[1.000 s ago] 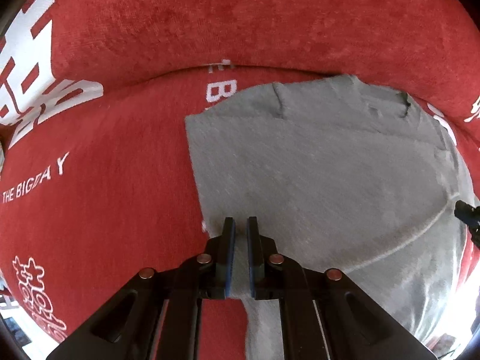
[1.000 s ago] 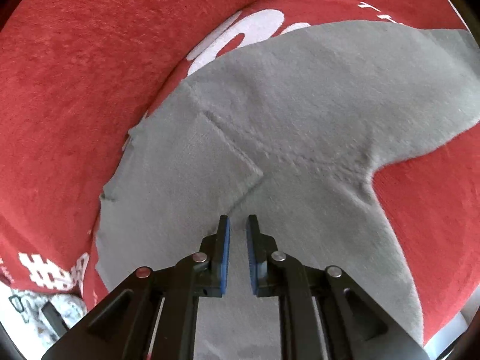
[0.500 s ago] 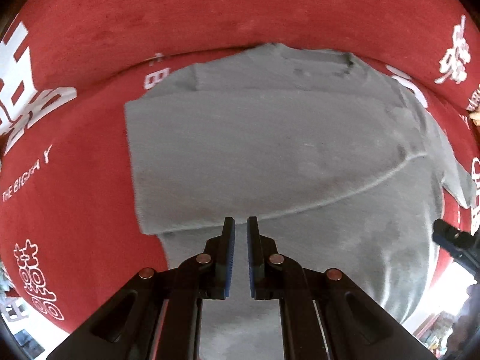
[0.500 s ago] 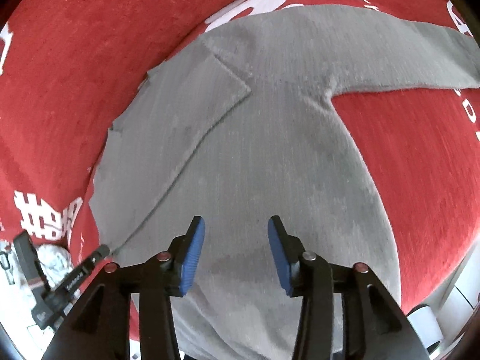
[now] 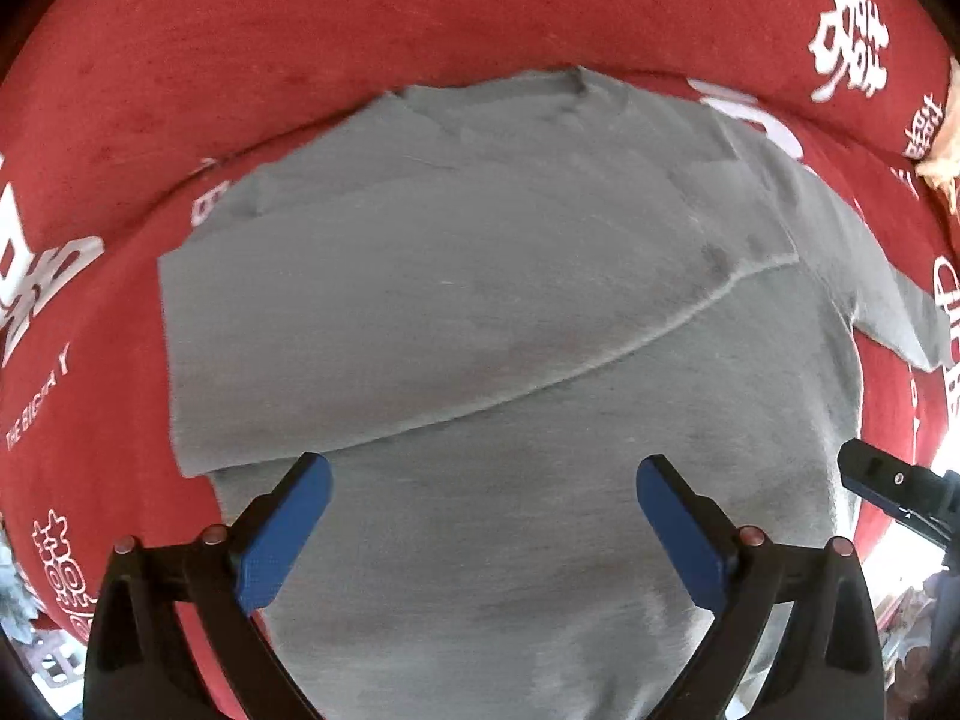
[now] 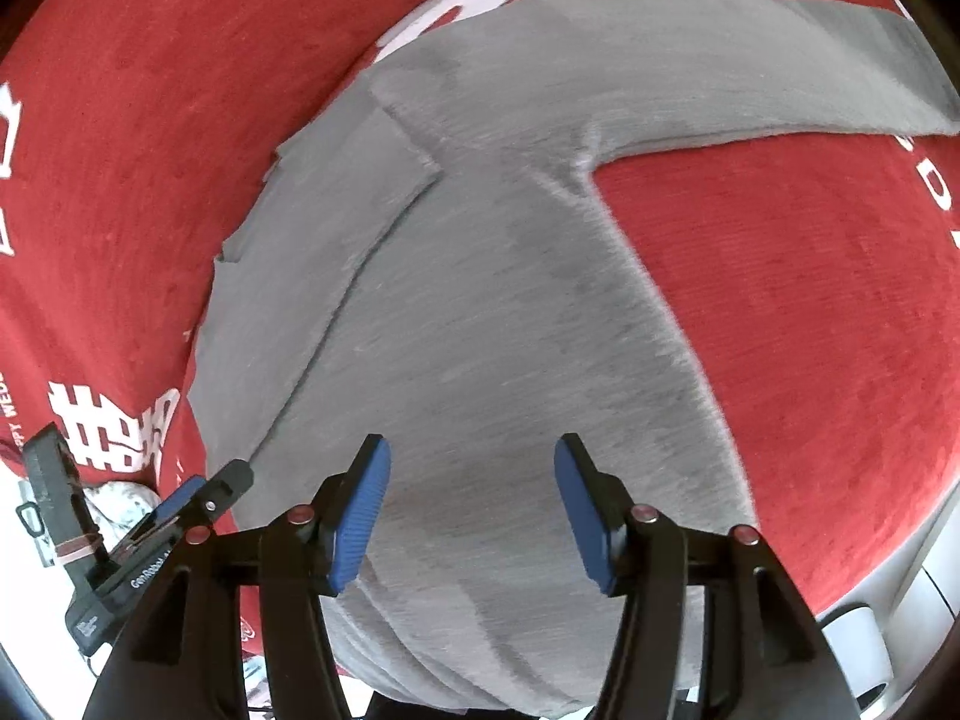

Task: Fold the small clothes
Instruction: 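Move the right tool to the other sleeve cuff, then grasp the other sleeve cuff with the right tool and lift it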

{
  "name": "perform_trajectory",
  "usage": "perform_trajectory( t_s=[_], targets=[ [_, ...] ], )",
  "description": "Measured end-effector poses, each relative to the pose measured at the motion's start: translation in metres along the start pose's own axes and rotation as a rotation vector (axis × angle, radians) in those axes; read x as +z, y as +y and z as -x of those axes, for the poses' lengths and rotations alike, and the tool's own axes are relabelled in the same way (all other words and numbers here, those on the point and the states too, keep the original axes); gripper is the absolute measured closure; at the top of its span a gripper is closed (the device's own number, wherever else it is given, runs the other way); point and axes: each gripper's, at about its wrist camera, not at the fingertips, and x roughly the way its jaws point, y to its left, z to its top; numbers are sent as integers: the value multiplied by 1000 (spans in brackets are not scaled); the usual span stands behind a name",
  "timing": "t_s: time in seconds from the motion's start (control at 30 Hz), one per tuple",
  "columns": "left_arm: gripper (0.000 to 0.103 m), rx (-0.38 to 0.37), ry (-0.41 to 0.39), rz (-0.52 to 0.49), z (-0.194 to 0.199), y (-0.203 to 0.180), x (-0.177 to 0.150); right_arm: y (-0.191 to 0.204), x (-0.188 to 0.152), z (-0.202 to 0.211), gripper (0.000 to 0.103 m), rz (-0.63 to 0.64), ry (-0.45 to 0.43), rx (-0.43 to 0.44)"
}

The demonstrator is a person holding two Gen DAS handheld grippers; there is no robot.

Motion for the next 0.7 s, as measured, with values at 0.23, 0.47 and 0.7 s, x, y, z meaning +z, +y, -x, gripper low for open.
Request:
perform_trajectory(
  t_s=[0.23, 0.47, 0.7],
  targets=[
    [1, 23, 20, -42, -8, -42, 12, -48, 16, 18, 30, -92, -32, 33],
    [1, 25, 50, -63, -20, -78, 25, -111, 40, 45, 30, -238, -106, 71],
    [1, -10, 93, -82, -34, -103, 31, -190, 63, 73, 30, -449, -226, 102]
  ],
)
